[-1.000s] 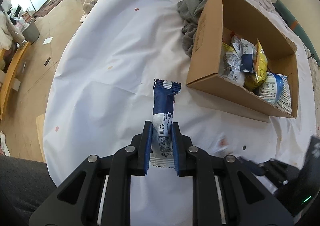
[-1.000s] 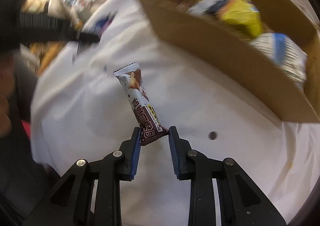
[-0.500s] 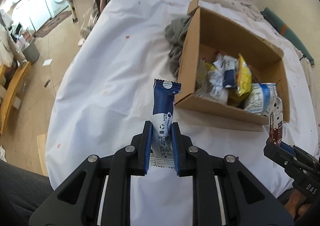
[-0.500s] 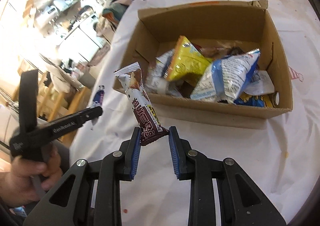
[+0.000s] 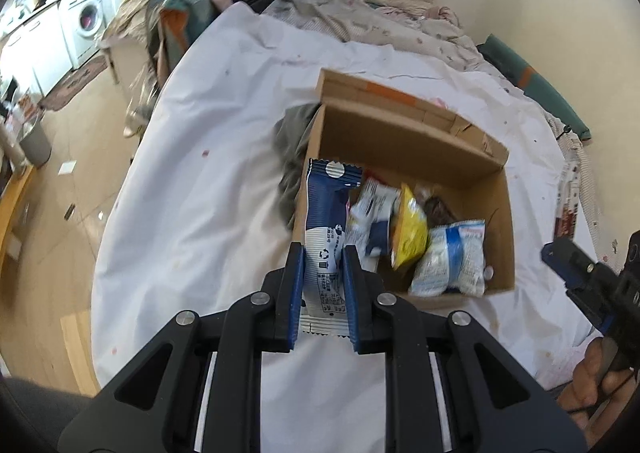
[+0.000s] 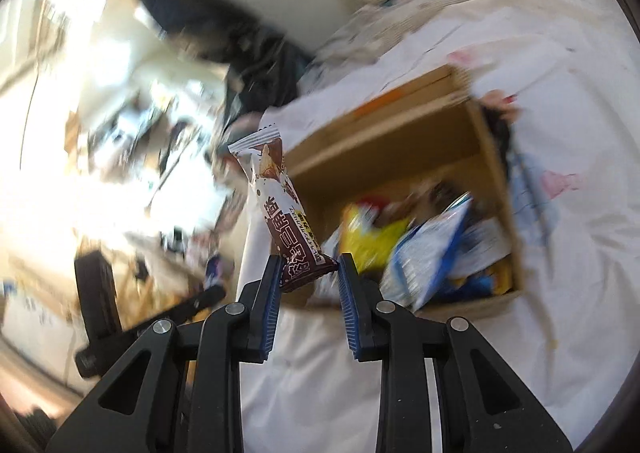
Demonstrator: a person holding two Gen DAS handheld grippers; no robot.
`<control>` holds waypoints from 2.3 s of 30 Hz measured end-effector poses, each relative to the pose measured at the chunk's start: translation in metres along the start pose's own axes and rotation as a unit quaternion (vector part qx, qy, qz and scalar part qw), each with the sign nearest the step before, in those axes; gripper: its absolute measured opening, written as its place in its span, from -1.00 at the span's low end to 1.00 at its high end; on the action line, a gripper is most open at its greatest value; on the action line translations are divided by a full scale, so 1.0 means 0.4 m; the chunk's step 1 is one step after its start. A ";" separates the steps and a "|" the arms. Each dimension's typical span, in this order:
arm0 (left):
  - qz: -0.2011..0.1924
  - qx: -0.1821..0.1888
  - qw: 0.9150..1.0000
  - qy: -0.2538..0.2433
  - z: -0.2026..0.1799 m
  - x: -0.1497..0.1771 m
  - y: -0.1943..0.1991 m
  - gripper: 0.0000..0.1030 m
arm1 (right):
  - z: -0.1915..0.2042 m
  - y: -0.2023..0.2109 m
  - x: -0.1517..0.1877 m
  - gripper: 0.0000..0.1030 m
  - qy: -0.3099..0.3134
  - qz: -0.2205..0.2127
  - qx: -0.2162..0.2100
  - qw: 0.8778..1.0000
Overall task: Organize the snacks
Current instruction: 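Carry both bars over the box and lower them inside, then open both tools to drop the bars into the box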
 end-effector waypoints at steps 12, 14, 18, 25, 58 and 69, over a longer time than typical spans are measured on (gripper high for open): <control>-0.003 -0.004 0.999 -0.047 -0.072 -0.084 -0.114 -0.70 | -0.160 -0.042 -0.029 -0.43 -0.053 0.022 0.134 0.989; 0.000 -0.008 0.998 -0.054 -0.077 -0.080 -0.140 -0.70 | -0.180 -0.056 -0.016 -0.43 -0.058 0.031 0.155 0.986; 0.018 -0.009 0.998 -0.059 -0.078 -0.074 -0.194 -0.69 | -0.214 -0.073 0.019 -0.43 -0.056 0.048 0.202 0.977; 0.054 -0.012 0.997 -0.048 -0.060 -0.064 -0.251 -0.69 | -0.242 -0.096 0.050 -0.42 -0.043 0.064 0.242 0.967; 0.009 -0.006 0.998 -0.065 -0.077 -0.041 -0.177 0.59 | -0.165 -0.055 0.040 0.41 -0.010 0.041 0.218 0.975; -0.065 -0.004 0.994 -0.088 -0.075 -0.042 -0.050 0.60 | -0.036 0.016 0.027 0.78 0.080 -0.028 0.204 0.975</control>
Point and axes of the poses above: each gripper's, at about its wrist camera, not at the fingertips, and y roughly against the way its jaws point, z to its left, x to its underside, the point moved 6 cm from there along -y, roughly the way its jaws point, and after that the axes turned 3 degrees about -y, right-handed, at the moved point
